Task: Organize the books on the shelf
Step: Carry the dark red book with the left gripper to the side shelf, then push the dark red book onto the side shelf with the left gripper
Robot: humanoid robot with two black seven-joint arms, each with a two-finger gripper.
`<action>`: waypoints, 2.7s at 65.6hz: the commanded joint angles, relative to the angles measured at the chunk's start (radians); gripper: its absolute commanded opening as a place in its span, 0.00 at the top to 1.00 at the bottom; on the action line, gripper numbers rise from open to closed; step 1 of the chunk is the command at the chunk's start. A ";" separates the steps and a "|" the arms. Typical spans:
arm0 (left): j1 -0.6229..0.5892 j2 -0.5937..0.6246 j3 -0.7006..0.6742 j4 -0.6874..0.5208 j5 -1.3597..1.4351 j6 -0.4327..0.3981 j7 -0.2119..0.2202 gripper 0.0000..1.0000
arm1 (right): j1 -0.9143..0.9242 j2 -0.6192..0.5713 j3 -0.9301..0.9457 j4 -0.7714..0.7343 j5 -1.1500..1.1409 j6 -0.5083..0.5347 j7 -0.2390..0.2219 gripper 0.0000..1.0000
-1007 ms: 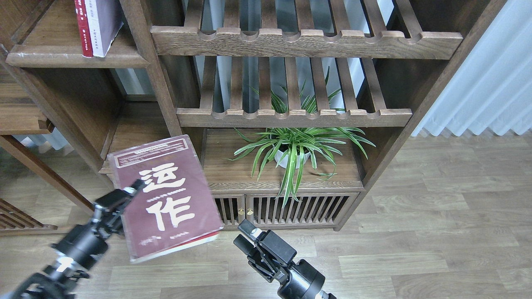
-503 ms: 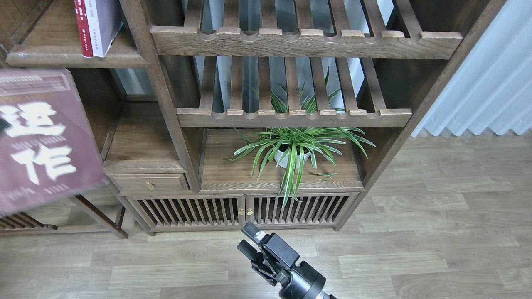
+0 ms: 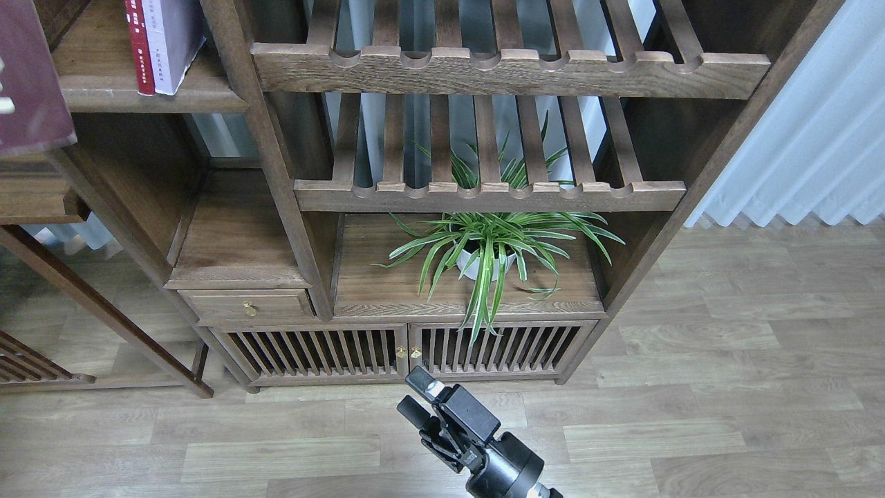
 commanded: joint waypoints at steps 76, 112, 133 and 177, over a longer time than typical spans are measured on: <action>-0.990 -0.198 0.807 0.801 0.190 0.000 0.021 0.88 | -0.002 0.000 0.020 0.017 -0.011 0.000 0.000 0.01; -0.931 -0.207 0.842 0.764 0.168 0.000 -0.023 0.49 | -0.002 0.000 0.023 0.028 -0.013 0.000 0.001 0.01; -0.811 -0.100 0.834 0.565 0.040 0.000 -0.031 0.42 | -0.002 0.000 0.026 0.026 -0.013 0.000 0.001 0.01; -0.010 -0.054 0.350 -0.068 -0.114 0.000 -0.024 0.25 | 0.067 0.000 0.059 0.003 -0.014 0.000 0.003 0.01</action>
